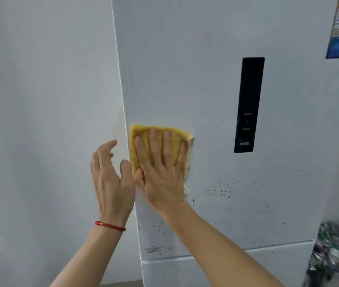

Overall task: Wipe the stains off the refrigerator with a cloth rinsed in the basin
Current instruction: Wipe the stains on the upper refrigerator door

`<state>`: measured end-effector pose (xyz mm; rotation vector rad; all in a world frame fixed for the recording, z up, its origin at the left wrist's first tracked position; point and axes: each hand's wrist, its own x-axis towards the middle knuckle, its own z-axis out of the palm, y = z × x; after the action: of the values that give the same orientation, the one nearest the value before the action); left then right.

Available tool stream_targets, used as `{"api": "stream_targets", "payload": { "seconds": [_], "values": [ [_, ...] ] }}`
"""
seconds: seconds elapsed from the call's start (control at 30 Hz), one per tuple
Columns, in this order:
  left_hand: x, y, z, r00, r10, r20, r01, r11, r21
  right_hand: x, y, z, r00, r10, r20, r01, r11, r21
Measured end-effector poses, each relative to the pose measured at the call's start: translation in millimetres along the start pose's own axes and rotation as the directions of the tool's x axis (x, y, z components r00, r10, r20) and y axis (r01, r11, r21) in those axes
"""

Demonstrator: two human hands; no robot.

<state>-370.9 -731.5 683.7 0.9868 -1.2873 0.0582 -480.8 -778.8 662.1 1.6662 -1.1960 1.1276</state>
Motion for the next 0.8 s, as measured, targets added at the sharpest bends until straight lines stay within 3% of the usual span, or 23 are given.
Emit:
{"api": "stream_targets", "payload": {
  "seconds": [0.1,0.17,0.27,0.4,0.47,0.5,0.6,0.63,0.67,0.7,0.77,0.8],
  "values": [
    [-8.7,18.1,20.2,0.982,0.182,-0.048,-0.175,0.978,0.115,-6.6,51.7,-15.5,0.937,-0.342,0.069,0.343,0.939,0.002],
    [-13.7,33.6,35.7,0.968,0.25,-0.009,-0.247,0.962,0.119,-14.5,106.5,-30.9,0.933,-0.349,0.091,0.354,0.934,-0.048],
    [-19.3,45.2,53.8,0.935,0.347,0.08,-0.355,0.926,0.127,-31.4,198.3,-51.3,1.0,-0.017,0.014,0.019,0.992,-0.128],
    [-23.1,55.2,69.2,0.876,0.437,0.205,-0.463,0.88,0.103,-52.0,307.3,-77.6,0.891,0.454,0.034,-0.452,0.891,-0.045],
    [-25.1,59.9,73.4,0.852,0.458,0.255,-0.493,0.864,0.096,-56.6,337.7,-86.9,0.76,0.649,0.024,-0.649,0.76,0.013],
    [-26.2,61.7,73.7,0.844,0.462,0.273,-0.502,0.859,0.097,-55.2,344.6,-90.4,0.653,0.758,0.011,-0.757,0.651,0.067],
    [-26.0,66.2,73.6,0.824,0.46,0.331,-0.523,0.843,0.129,-36.8,340.9,-98.3,0.184,0.983,0.015,-0.946,0.173,0.276],
    [-25.9,66.1,72.2,0.821,0.449,0.354,-0.524,0.838,0.153,-27.8,328.1,-97.3,0.097,0.994,0.041,-0.949,0.08,0.304],
    [-25.1,67.8,74.0,0.819,0.445,0.362,-0.528,0.832,0.171,-17.3,313.9,-95.4,0.107,0.993,0.039,-0.948,0.09,0.304],
    [-24.8,70.8,76.2,0.818,0.443,0.367,-0.529,0.83,0.177,-9.5,294.5,-90.8,0.194,0.981,0.021,-0.946,0.181,0.268],
    [-22.2,81.7,87.2,0.81,0.461,0.362,-0.539,0.829,0.151,3.9,246.4,-78.8,0.517,0.855,-0.026,-0.846,0.515,0.138],
    [-20.8,88.1,94.5,0.805,0.477,0.353,-0.548,0.826,0.131,9.3,219.4,-74.0,0.691,0.723,-0.013,-0.72,0.689,0.086]
  ]
}}
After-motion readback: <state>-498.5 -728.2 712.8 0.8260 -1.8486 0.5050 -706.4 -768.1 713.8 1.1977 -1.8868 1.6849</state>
